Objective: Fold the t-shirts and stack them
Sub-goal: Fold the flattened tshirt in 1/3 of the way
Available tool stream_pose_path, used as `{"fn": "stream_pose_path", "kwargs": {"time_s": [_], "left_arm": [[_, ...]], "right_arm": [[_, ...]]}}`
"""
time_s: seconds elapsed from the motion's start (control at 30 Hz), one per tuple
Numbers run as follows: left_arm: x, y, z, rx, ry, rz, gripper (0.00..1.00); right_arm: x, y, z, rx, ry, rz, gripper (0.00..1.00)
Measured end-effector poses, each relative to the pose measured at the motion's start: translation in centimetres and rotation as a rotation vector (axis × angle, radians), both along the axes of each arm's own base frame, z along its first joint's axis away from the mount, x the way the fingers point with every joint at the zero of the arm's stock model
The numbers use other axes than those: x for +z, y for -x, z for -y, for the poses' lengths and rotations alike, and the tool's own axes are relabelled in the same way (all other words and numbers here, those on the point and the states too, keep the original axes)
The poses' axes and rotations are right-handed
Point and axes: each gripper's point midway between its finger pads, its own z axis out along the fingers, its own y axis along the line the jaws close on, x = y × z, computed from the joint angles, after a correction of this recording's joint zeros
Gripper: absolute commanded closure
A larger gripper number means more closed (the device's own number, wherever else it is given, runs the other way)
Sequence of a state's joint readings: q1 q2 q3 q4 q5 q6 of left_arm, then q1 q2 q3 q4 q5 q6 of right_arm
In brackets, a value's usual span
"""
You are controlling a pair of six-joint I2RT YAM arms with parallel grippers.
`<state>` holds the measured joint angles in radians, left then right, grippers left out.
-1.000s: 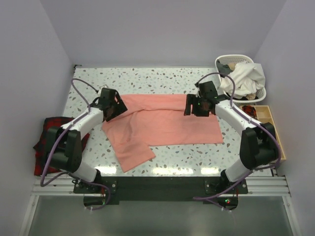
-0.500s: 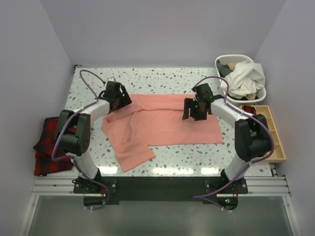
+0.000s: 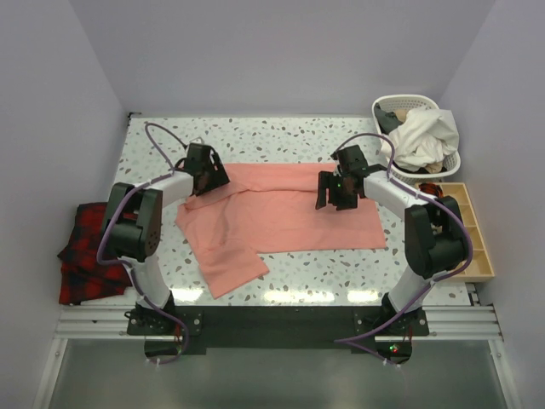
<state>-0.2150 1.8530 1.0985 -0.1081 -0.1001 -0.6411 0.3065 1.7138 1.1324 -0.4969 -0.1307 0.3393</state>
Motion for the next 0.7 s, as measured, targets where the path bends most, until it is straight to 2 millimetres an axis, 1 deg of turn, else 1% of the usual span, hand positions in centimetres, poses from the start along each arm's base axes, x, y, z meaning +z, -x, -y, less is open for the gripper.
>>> {"fn": "stream_pose_path", "kwargs": {"time_s": [0.07, 0.23, 0.37, 0.47, 0.53, 0.63, 0.7], "left_arm": [[0.0, 0.2, 0.1, -0.009, 0.006, 0.001, 0.29], [0.3, 1.5, 0.6, -0.041, 0.034, -0.002, 0.34], [0.4, 3.2, 1.2, -0.077, 0.072, -0.017, 0.36], [0.1, 4.9, 1.5, -0.1, 0.097, -0.04, 0.36], [0.2, 5.9, 1.6, -0.113, 0.11, -0.049, 0.36], [1.1, 6.8, 1.7, -0.125, 0.121, -0.04, 0.35], [2.4, 6.6, 1.7, -0.131, 0.125, -0.003, 0.32]], "right_arm": [[0.0, 0.0, 0.0, 0.001, 0.0, 0.0, 0.28], [-0.1, 0.1, 0.0, 0.001, 0.0, -0.002, 0.28], [-0.7, 0.7, 0.2, 0.0, 0.006, -0.019, 0.28], [-1.2, 1.2, 0.4, 0.0, 0.011, -0.035, 0.28], [-1.5, 1.5, 0.5, 0.0, 0.014, -0.044, 0.28], [-1.8, 1.9, 0.6, 0.0, 0.017, -0.053, 0.28], [-1.8, 2.0, 0.6, 0.0, 0.017, -0.053, 0.28]]}}
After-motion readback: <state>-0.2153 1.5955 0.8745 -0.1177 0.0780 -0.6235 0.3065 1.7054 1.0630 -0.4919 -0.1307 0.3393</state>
